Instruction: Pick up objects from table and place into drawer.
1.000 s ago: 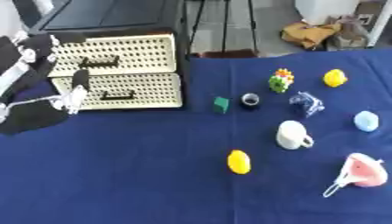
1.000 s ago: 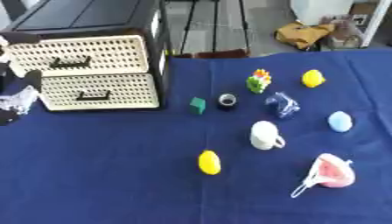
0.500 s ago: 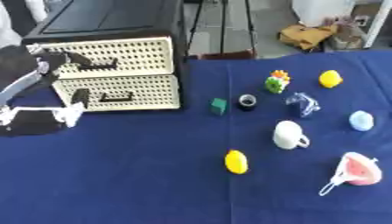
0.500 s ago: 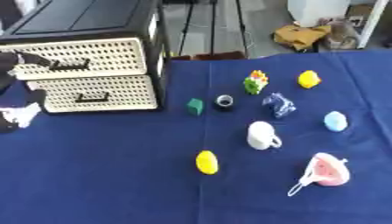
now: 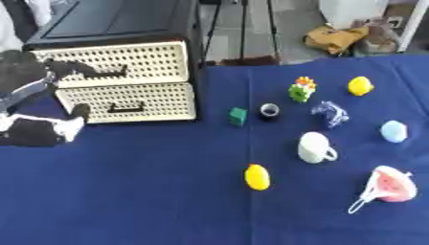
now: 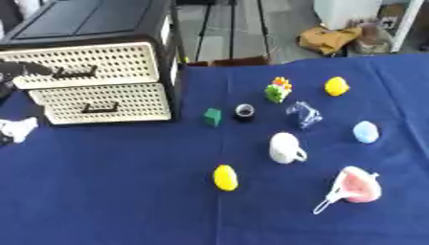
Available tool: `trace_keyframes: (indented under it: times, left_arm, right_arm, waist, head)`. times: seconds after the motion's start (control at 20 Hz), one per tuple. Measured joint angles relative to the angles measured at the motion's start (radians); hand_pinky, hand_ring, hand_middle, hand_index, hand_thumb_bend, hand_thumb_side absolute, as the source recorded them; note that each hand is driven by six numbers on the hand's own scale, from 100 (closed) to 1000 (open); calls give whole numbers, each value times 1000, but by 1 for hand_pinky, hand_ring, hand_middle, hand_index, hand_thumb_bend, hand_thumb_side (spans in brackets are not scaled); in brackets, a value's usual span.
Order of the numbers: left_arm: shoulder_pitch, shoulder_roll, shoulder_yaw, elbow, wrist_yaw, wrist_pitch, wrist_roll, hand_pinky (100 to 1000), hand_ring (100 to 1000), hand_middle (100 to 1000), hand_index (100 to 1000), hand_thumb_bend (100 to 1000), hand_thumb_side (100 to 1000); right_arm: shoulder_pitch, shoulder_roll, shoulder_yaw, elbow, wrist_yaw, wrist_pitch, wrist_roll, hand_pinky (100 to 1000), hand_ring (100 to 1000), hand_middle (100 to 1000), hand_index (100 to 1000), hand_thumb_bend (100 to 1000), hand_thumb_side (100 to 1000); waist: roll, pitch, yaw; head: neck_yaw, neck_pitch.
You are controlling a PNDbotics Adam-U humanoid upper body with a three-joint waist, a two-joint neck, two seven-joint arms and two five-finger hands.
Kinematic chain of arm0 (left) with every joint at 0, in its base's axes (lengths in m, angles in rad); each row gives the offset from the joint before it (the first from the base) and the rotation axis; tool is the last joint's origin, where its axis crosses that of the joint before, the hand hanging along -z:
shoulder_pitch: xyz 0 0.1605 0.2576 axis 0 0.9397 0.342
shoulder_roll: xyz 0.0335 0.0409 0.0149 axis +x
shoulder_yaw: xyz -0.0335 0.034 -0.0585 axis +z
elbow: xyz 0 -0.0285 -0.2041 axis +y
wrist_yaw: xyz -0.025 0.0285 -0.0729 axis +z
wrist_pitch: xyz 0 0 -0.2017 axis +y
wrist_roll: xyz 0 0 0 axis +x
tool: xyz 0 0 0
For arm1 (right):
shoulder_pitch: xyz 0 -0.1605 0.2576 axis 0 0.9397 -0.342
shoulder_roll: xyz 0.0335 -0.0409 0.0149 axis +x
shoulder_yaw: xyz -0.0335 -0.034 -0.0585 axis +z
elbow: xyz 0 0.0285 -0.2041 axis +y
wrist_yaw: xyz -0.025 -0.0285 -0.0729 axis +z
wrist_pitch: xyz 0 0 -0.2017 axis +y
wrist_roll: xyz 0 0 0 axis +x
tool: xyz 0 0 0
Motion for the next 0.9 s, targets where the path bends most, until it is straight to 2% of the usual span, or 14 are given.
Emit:
trace_keyframes:
  times: [0.5,0.9]
  left_arm:
    - [-78,-20,-24,123,4,46,31,100,100,100,929,100,463]
    - [-130,-46,-35,248,-12,31,69,100,100,100,932,100,462]
  right_arm:
    - [0,0,7,0,0,0,9,601,691,647,772,100,960]
    - [-5,0,14,0,0,1,16,603,692,646,767,100,961]
  waist:
    - [5,13,-13]
    - [12,23,-27]
  head:
    - [10,0]
    - [26,-8]
